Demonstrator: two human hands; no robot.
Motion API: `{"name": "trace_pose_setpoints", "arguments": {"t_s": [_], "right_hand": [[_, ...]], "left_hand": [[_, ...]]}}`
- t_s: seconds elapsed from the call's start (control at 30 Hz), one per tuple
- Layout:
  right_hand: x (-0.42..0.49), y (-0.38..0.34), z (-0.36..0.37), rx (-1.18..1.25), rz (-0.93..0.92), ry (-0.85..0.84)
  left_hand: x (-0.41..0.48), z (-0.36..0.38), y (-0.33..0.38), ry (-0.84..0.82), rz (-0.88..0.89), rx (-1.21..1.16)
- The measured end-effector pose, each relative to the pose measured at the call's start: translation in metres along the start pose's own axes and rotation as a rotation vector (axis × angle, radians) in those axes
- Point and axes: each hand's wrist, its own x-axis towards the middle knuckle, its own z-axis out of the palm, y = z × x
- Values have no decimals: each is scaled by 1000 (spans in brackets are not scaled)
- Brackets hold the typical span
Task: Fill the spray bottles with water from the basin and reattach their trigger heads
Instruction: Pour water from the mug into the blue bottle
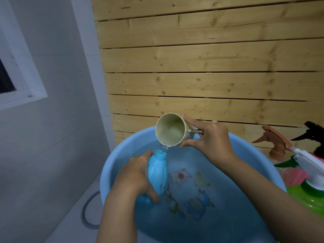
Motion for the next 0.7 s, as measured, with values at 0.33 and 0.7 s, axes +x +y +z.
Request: {"name": "trace_pose_setpoints", "arguments": {"t_s": [0.33, 0.7], "right_hand": [[0, 1, -1, 6, -74, -8], [1, 2, -1, -117, -240, -3]], "left_hand": [[3, 2, -1, -7, 9, -3], [4, 2, -3, 23, 27, -29]]}}
